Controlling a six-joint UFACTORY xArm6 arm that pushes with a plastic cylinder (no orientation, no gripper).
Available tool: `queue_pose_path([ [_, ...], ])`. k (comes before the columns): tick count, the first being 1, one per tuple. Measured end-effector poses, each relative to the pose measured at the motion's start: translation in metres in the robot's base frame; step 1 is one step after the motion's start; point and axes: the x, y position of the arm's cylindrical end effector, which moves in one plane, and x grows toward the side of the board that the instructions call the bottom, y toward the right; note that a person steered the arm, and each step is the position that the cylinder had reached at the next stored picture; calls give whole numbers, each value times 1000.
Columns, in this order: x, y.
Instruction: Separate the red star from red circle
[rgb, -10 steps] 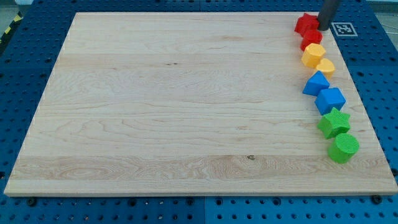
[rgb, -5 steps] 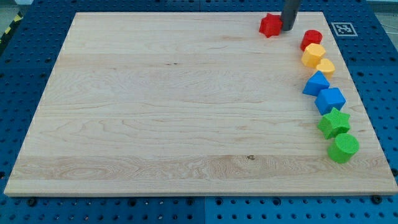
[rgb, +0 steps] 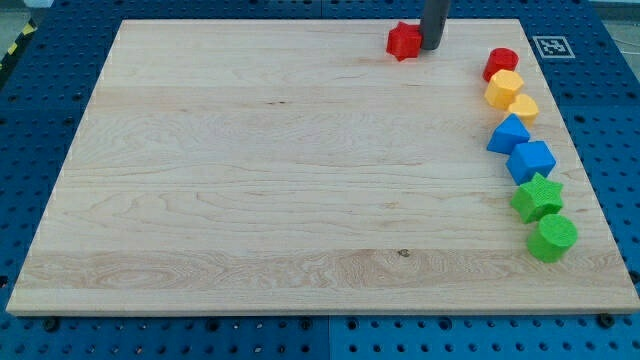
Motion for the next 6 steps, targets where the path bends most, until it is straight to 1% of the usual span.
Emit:
queue_pose_path([
  [1, 0, -13],
  [2, 0, -41],
  [3, 0, -50],
  [6, -6, -51],
])
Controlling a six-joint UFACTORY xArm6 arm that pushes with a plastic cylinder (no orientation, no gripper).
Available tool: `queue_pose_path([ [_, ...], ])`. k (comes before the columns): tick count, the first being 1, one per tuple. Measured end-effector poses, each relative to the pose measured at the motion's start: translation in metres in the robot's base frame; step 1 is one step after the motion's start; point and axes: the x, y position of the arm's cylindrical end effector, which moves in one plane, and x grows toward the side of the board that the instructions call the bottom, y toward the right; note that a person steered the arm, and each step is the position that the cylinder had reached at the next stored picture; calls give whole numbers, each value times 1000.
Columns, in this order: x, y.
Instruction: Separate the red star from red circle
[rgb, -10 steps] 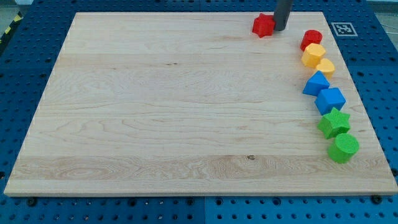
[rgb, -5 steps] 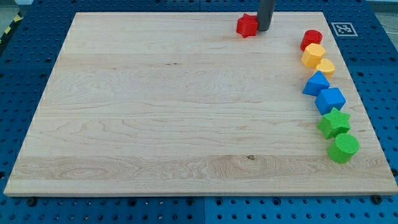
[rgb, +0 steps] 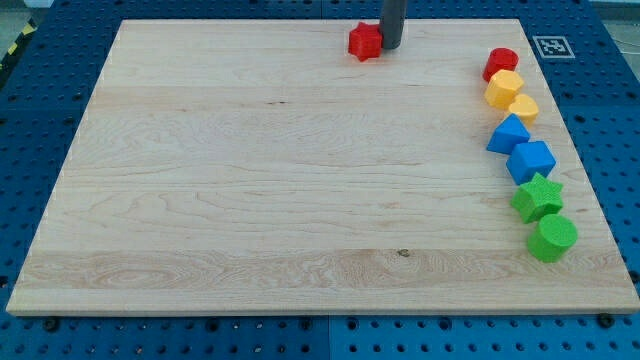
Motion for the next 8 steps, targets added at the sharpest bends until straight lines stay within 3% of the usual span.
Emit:
queue_pose_path([
  [5, 8, -43],
  [8, 34, -81],
])
